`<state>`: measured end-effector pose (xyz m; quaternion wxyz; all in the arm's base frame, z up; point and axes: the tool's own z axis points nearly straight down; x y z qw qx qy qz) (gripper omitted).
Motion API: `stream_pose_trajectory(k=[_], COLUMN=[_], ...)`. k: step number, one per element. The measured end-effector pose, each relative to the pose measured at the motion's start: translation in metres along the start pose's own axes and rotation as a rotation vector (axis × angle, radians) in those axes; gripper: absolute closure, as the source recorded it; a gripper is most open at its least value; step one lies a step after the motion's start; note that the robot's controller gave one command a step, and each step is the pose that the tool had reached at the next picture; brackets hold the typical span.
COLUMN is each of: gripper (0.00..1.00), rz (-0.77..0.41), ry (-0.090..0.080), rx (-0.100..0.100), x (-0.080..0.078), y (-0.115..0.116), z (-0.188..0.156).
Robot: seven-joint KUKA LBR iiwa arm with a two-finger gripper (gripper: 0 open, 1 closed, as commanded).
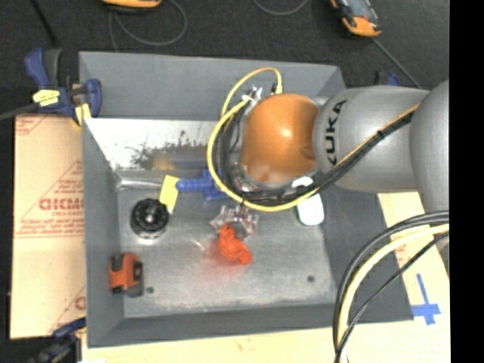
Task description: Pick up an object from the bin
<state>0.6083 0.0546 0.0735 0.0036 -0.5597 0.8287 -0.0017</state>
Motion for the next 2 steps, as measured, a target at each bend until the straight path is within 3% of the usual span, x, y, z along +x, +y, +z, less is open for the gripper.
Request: stream_pose_trajectory(k=[1,2], gripper=[1.0,1.0], rz=[0.001,0.022], ry=[0.0,0.001], rx=[-0.001,-0.007], x=[0.0,-0.006], y=[0.0,0.02], z=[0.0,-0.03])
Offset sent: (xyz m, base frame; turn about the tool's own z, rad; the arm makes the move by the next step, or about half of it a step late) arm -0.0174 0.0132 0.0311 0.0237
